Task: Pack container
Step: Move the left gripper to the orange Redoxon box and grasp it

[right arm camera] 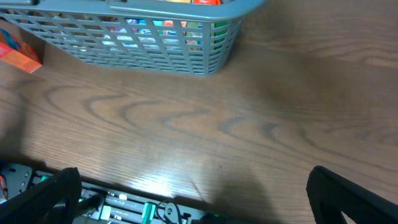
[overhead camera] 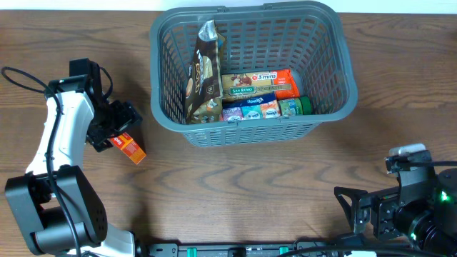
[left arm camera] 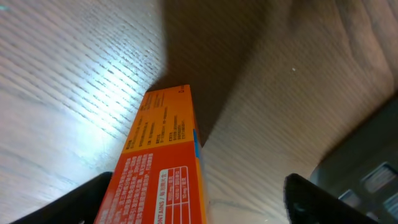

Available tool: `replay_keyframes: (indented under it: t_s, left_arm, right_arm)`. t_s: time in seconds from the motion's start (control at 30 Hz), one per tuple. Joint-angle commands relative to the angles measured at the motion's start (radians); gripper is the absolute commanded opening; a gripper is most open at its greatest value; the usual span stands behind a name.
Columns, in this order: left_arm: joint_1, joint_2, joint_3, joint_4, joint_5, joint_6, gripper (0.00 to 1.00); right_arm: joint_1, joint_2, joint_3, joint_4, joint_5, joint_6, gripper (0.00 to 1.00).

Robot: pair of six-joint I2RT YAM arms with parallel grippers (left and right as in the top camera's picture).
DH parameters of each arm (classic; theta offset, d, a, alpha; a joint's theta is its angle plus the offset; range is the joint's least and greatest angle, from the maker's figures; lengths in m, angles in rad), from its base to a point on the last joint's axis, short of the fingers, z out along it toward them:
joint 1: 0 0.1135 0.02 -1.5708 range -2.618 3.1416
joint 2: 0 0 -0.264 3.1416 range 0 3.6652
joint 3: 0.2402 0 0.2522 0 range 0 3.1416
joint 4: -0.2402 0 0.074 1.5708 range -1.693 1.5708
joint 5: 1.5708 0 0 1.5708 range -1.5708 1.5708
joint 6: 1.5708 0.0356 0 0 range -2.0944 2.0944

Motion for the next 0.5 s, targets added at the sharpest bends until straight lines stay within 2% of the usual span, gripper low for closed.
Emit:
replay_keyframes:
  t_s: [0.0, 0.07, 0.13, 0.17, 0.47]
  left_arm:
    - [0.002, -0.008, -0.002, -0.008, 0.008, 0.013, 0.75]
    - [0.002, -0.008, -0.002, -0.007, 0.008, 0.013, 0.69]
    - [0.002, -0.008, -0.002, -0.008, 0.008, 0.013, 0.54]
    - [0.002, -0.008, -0.002, -0.007, 0.008, 0.013, 0.52]
    - [0.002, -0.009, -0.002, -0.008, 0.008, 0.013, 0.45]
  right_arm:
    - [-0.008, 0.001, 0.002, -0.002, -0.001, -0.002, 0.99]
    - [-0.008, 0.001, 0.002, -0.002, -0.001, -0.002, 0.99]
    - [-0.008, 0.001, 0.002, -0.002, -0.001, -0.002, 0.99]
    - [-0.008, 0.001, 0.002, -0.002, -0.001, -0.002, 0.99]
    - [-0.008, 0.001, 0.002, -0.002, -0.001, -0.002, 0.99]
